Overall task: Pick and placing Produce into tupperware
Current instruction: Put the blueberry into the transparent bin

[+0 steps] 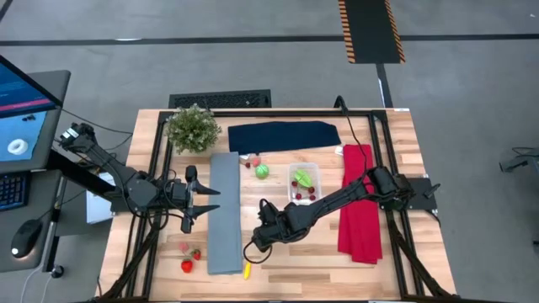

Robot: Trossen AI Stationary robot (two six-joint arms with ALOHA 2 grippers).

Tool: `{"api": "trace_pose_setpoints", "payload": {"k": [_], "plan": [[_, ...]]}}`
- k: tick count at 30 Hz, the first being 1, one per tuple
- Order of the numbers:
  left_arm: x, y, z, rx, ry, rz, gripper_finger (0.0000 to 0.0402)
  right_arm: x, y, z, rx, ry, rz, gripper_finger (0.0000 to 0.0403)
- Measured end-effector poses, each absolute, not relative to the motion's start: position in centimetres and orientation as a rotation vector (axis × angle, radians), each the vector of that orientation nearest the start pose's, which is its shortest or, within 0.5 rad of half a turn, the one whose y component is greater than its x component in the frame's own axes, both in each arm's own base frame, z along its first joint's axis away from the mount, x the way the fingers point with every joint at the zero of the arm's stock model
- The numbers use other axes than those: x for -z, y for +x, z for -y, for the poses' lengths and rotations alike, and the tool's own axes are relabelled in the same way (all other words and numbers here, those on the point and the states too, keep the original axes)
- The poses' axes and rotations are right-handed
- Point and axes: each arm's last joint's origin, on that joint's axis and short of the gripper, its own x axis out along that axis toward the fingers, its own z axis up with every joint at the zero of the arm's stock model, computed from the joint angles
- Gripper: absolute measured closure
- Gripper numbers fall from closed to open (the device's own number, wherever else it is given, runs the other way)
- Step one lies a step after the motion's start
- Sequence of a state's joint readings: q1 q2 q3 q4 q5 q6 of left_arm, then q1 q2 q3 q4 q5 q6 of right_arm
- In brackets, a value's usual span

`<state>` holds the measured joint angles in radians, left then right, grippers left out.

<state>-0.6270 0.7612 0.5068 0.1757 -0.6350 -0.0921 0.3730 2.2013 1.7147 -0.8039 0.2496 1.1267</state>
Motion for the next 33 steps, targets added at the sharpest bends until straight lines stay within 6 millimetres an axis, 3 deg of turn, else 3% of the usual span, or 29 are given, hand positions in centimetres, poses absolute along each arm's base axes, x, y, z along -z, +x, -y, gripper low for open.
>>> {"api": "trace_pose_setpoints", "payload": {"k": [10,19,27,33], "plan": [[-27.5,14.9,8.7,-0.011,-0.045,-0.063,0.0235,-16.4,42.1,-15.4,0.556,0.612,-1.098,0.0234],[-27.5,14.9,8.7,-0.011,-0.043,-0.061,0.0235,-13.7,42.8,-15.2,0.539,0.648,-1.178,0.0236],[-27.5,14.9,8.7,-0.011,-0.043,-0.062,0.0235,-13.8,43.0,-15.0,0.523,0.643,-1.178,0.0247],[-27.5,14.9,8.7,-0.011,-0.042,-0.063,0.0235,-14.7,43.9,-15.2,0.406,0.547,-1.129,0.0248]]}}
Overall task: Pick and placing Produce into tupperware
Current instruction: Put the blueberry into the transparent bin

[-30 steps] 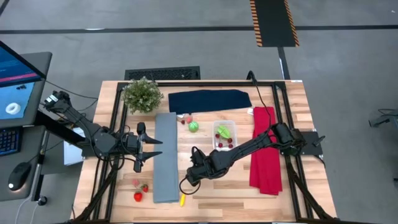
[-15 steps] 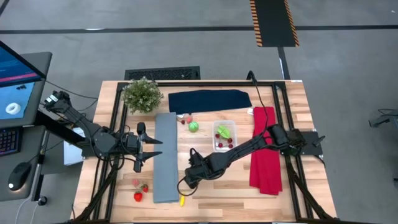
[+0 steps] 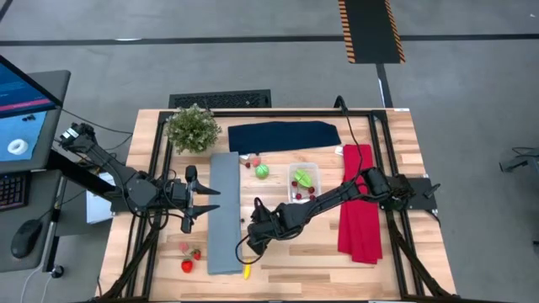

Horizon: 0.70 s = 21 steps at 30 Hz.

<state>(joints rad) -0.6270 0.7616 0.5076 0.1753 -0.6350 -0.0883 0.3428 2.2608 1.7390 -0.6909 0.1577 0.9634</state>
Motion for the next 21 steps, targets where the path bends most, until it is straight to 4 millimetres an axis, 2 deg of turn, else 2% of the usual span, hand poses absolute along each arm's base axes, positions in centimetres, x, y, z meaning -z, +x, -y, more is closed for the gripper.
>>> {"api": "trace_pose_setpoints", "payload": {"k": [7,13,17,21], "plan": [[-27.0,14.9,8.6,-0.024,-0.017,-0.107,0.0235,-14.7,44.1,-14.6,0.312,0.385,-1.146,0.0259],[-26.7,14.8,8.6,-0.042,-0.013,-0.136,0.0235,-15.7,43.4,-14.3,0.374,0.183,-1.110,0.0286],[-26.6,14.8,8.5,-0.043,-0.008,-0.145,0.0235,-19.5,41.7,-15.9,0.442,0.009,-0.970,0.0294],[-26.5,14.8,8.6,-0.043,-0.007,-0.145,0.0235,-24.0,39.6,-19.2,0.364,-0.163,-0.794,0.0296]]}}
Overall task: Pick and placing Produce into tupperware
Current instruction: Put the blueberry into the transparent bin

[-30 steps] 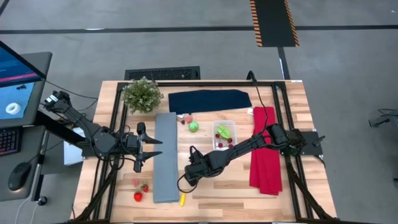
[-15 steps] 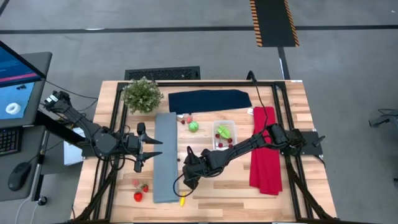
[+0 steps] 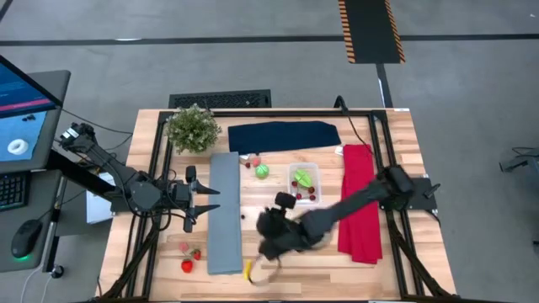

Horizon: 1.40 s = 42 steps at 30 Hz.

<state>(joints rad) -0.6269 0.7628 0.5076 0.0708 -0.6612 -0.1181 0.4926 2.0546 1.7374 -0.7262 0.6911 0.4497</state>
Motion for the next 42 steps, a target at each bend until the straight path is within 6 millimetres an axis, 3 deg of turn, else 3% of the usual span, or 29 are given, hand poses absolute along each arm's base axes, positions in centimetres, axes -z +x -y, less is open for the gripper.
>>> {"api": "trace_pose_setpoints", "payload": {"k": [4,7,15,18,24,29,34,39,42], "plan": [[-26.5,15.0,8.6,-0.050,-0.003,-0.143,0.0235,-28.4,36.3,-22.4,0.333,-0.261,-0.625,0.0296],[-26.5,15.0,8.6,-0.058,0.002,-0.146,0.0235,-30.2,33.6,-23.9,0.306,-0.272,-0.541,0.0296],[-26.3,15.4,8.1,-0.086,-0.003,-0.156,0.0235,-29.4,28.3,-25.6,0.061,-0.252,-0.302,0.0296],[-26.1,15.8,8.0,-0.055,0.002,-0.177,0.0235,-28.6,27.0,-24.1,-0.085,-0.236,-0.197,0.0296],[-25.1,17.0,7.0,-0.099,0.011,-0.239,0.0235,-27.7,25.1,-18.2,-0.196,-0.076,-0.131,0.0296],[-23.2,16.8,6.2,-0.183,-0.074,-0.414,0.0235,-28.4,23.7,-14.4,-0.304,-0.014,-0.097,0.0296],[-22.5,16.5,5.8,-0.212,-0.134,-0.479,0.0235,-29.0,22.2,-13.8,-0.465,-0.084,-0.023,0.0296],[-22.2,17.2,5.8,-0.208,-0.199,-0.490,0.0235,-27.6,21.3,-13.5,-0.497,-0.143,-0.023,0.0296],[-21.7,18.2,6.1,-0.086,-0.185,-0.531,0.0235,-26.9,20.4,-13.3,-0.590,-0.141,0.057,0.0296]]}}
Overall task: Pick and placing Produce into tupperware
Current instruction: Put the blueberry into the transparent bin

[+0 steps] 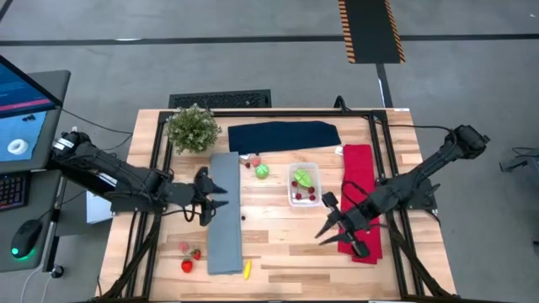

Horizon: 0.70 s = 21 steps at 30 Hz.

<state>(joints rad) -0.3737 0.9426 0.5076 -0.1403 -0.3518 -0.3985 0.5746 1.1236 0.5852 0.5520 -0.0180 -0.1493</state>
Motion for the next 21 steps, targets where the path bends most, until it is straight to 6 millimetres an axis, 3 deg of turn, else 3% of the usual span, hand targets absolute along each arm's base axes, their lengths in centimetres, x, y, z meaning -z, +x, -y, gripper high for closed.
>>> {"api": "trace_pose_setpoints", "payload": {"k": [3,7,13,21], "plan": [[-20.6,19.3,6.3,0.028,-0.186,-0.603,0.0235,-25.5,19.7,-13.0,-0.641,-0.103,0.091,0.0296],[-18.7,20.5,5.9,0.031,-0.197,-0.707,0.0235,-23.9,19.4,-12.5,-0.585,-0.002,0.030,0.0296],[-16.4,22.5,5.6,0.073,-0.236,-0.767,0.0235,-23.2,19.5,-12.0,-0.455,0.057,-0.018,0.0296],[-14.5,25.1,5.4,0.062,-0.230,-0.857,0.0235,-22.2,19.6,-11.7,-0.416,0.100,-0.122,0.0296]]}}
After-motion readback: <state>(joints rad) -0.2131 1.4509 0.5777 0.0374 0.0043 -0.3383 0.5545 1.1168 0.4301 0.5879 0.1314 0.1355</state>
